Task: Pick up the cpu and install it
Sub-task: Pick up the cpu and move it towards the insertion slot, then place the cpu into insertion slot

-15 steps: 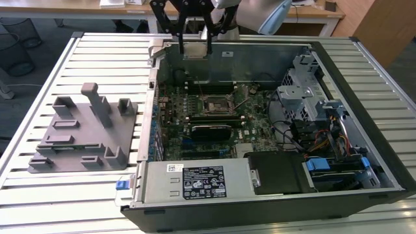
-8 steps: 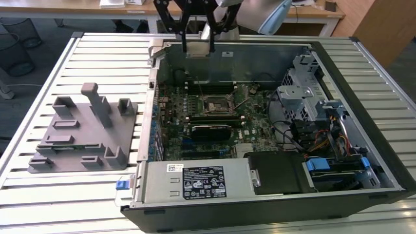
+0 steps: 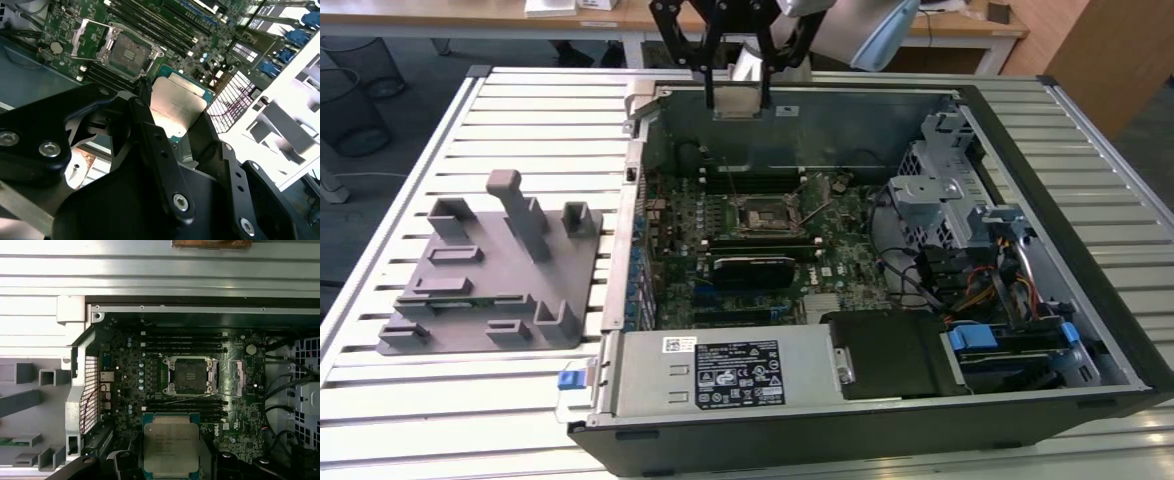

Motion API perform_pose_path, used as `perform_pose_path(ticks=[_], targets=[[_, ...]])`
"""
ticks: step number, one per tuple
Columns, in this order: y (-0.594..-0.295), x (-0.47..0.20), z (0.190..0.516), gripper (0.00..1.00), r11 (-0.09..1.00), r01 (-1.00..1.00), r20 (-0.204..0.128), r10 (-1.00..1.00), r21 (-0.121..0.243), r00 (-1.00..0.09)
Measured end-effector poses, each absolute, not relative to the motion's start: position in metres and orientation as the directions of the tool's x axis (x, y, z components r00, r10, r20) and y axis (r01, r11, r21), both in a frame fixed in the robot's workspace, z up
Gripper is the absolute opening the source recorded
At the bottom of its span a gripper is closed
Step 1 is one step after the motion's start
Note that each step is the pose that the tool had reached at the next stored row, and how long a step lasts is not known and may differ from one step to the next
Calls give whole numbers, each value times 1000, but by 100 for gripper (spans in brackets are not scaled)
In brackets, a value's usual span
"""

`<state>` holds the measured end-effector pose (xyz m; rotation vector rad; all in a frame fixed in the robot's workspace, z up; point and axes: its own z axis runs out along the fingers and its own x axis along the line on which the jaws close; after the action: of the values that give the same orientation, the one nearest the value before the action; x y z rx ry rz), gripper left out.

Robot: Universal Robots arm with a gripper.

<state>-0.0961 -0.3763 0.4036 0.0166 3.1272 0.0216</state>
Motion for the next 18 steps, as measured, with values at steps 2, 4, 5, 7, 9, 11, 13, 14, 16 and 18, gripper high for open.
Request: perform_pose_path(ticks=[2,4,5,7,9,11,13,14,16,18], targets=[[-375,-92,403,54,1000,10,-14,11,14,-1000],[-373,-88,403,54,1000,10,-14,11,14,-1000],[-373,-86,403,54,1000,10,-14,11,14,-1000],[-371,-83,402,54,1000,10,-14,11,14,-1000],[-370,-79,402,54,1000,11,-14,11,14,-1000],[-369,-74,402,54,1000,10,-14,11,14,-1000],[-368,-70,401,54,1000,11,-14,11,14,-1000],[-368,-69,401,54,1000,11,-14,11,14,-1000],[-368,-66,401,54,1000,12,-14,12,14,-1000],[-368,-63,401,54,1000,14,-14,14,13,-1000]])
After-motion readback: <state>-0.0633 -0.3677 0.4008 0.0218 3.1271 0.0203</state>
